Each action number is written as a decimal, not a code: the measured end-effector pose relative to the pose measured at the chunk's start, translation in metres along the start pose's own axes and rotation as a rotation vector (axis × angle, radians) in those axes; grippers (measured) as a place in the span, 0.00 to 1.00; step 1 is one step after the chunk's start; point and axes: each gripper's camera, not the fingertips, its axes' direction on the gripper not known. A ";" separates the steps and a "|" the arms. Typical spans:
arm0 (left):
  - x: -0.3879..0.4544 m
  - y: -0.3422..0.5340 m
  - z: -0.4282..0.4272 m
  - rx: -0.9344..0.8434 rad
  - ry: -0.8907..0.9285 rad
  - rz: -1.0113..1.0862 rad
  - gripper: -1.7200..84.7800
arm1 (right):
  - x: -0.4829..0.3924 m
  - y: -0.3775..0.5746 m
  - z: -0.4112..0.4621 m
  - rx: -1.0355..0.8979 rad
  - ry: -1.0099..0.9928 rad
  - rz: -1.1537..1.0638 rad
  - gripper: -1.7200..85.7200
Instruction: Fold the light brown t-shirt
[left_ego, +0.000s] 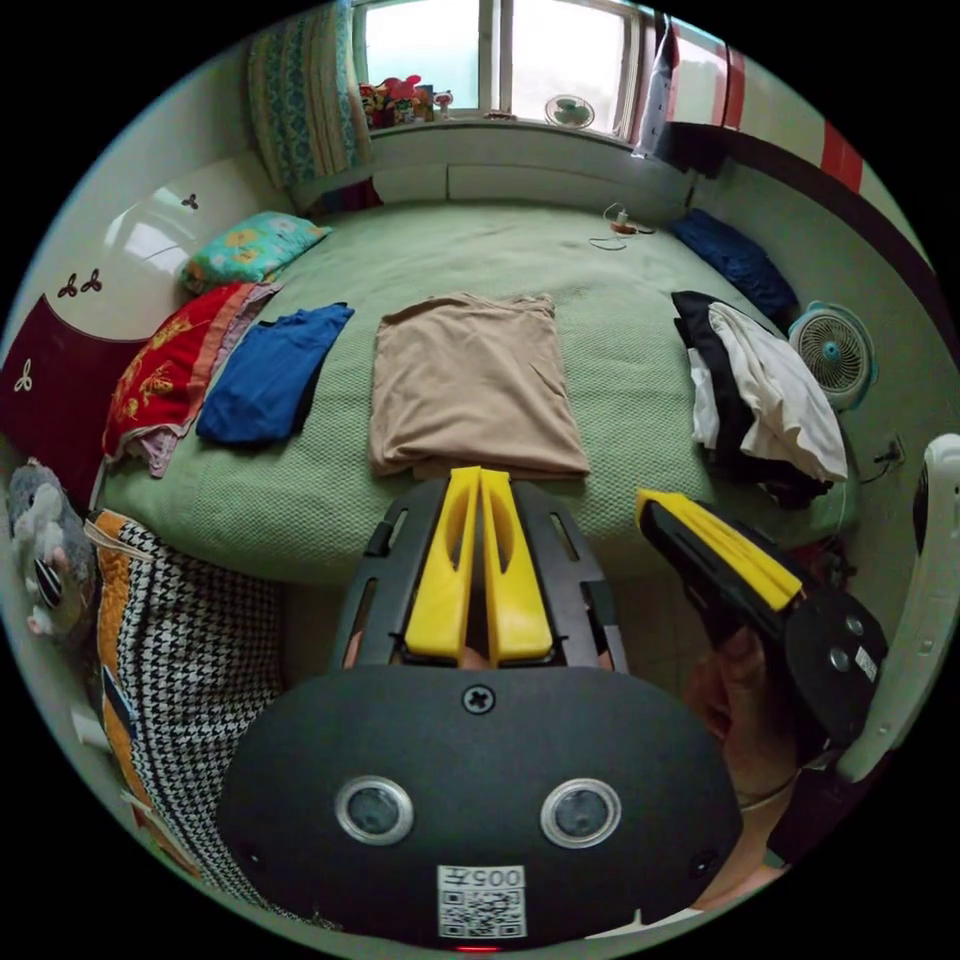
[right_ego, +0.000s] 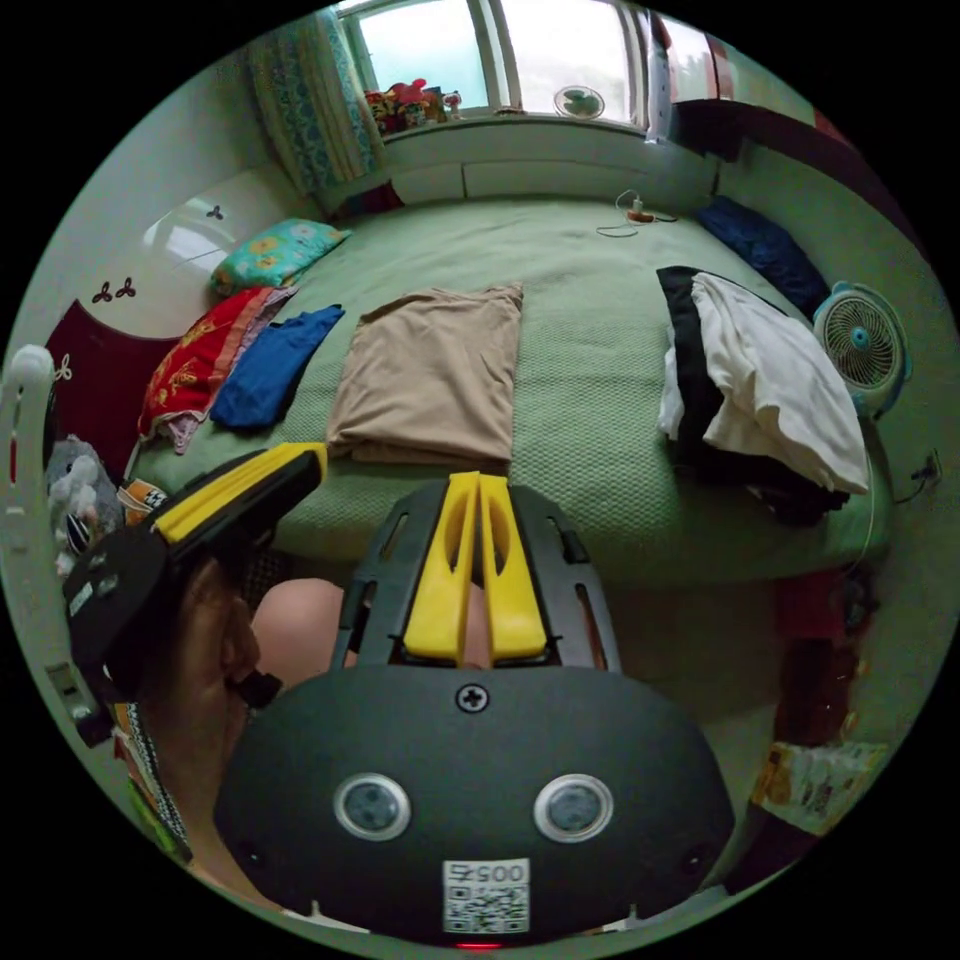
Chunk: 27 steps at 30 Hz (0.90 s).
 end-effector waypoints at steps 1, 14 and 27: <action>0.007 0.002 -0.002 0.000 -0.005 -0.001 0.01 | 0.001 -0.001 -0.003 -0.001 0.002 -0.008 0.01; 0.081 0.010 -0.002 -0.011 0.010 0.055 0.01 | 0.018 -0.019 -0.005 0.009 0.022 -0.018 0.01; 0.123 -0.024 0.056 -0.065 0.070 0.107 0.01 | 0.069 -0.080 0.035 0.006 0.062 0.033 0.01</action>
